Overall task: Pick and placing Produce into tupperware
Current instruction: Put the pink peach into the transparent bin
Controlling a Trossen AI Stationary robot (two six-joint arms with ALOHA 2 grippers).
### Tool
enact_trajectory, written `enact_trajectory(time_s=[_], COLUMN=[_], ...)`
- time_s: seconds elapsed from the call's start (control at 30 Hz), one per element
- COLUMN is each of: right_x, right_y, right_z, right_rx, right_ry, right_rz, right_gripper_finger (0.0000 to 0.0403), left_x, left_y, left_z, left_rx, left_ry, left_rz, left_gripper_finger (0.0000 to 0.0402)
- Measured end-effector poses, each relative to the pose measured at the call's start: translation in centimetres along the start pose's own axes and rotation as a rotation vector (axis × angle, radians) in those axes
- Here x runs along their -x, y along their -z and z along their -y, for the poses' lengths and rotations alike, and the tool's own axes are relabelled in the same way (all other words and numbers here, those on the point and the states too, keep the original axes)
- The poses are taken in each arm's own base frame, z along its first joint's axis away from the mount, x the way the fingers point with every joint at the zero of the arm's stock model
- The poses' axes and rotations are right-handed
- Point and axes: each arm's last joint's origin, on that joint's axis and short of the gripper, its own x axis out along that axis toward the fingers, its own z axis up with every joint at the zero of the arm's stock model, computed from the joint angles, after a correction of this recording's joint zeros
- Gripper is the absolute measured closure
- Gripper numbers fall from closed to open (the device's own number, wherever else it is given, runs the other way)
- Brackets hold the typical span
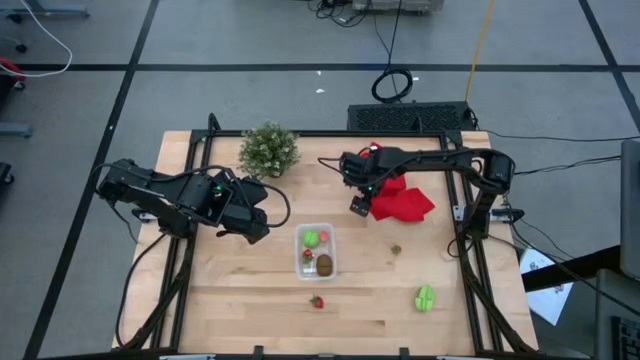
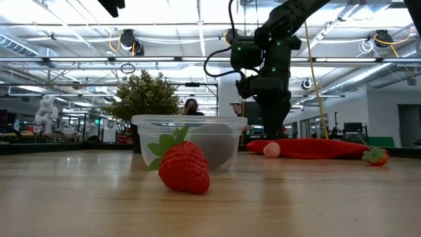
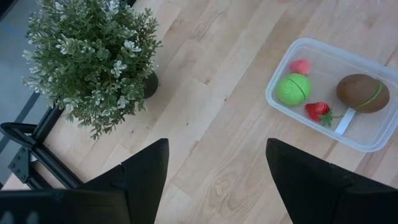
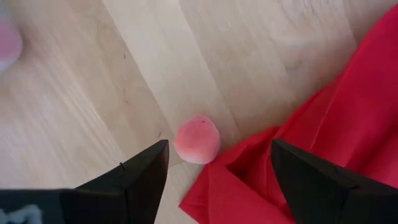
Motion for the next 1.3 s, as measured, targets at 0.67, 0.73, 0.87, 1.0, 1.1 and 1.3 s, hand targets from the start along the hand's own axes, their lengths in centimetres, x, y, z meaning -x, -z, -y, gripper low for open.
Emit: enact_trajectory(time_s=[0.67, 0.73, 0.87, 1.0, 1.1, 1.3], right_x=[-2.9, -3.0, -3.3, -3.7, -3.8, -3.9], right_y=[1.4, 1.4, 1.3, 1.3, 1.3, 1.3], right_z=[0.6, 0.6, 0.6, 0.6, 0.6, 0.6], right_rx=[-0.004, -0.002, -0.002, -0.01, -0.014, -0.029], right_ry=[-0.049, -0.051, -0.052, -0.051, -0.05, -0.049], right_rz=[0.018, 0.031, 0.034, 0.022, 0.01, 0.008], right_gripper_finger=[0.0132, 0.0132, 0.0132, 0.0132, 0.0132, 0.0145], left_x=[0.0, 0.0, 0.0, 0.0, 0.0, 0.0], left_y=[-0.1, -0.1, -0.2, -0.3, -0.3, -0.3], left_z=[0.1, 0.1, 0.2, 0.3, 0.3, 0.3], left_rx=[-0.005, 0.0, -0.01, -0.006, -0.006, -0.006], left_ry=[0.007, 0.014, 0.019, 0.028, 0.03, 0.031], left_rz=[0.007, 0.014, 0.019, 0.027, 0.029, 0.029], left_gripper_finger=[0.0128, 0.0128, 0.0128, 0.0128, 0.0128, 0.0128])
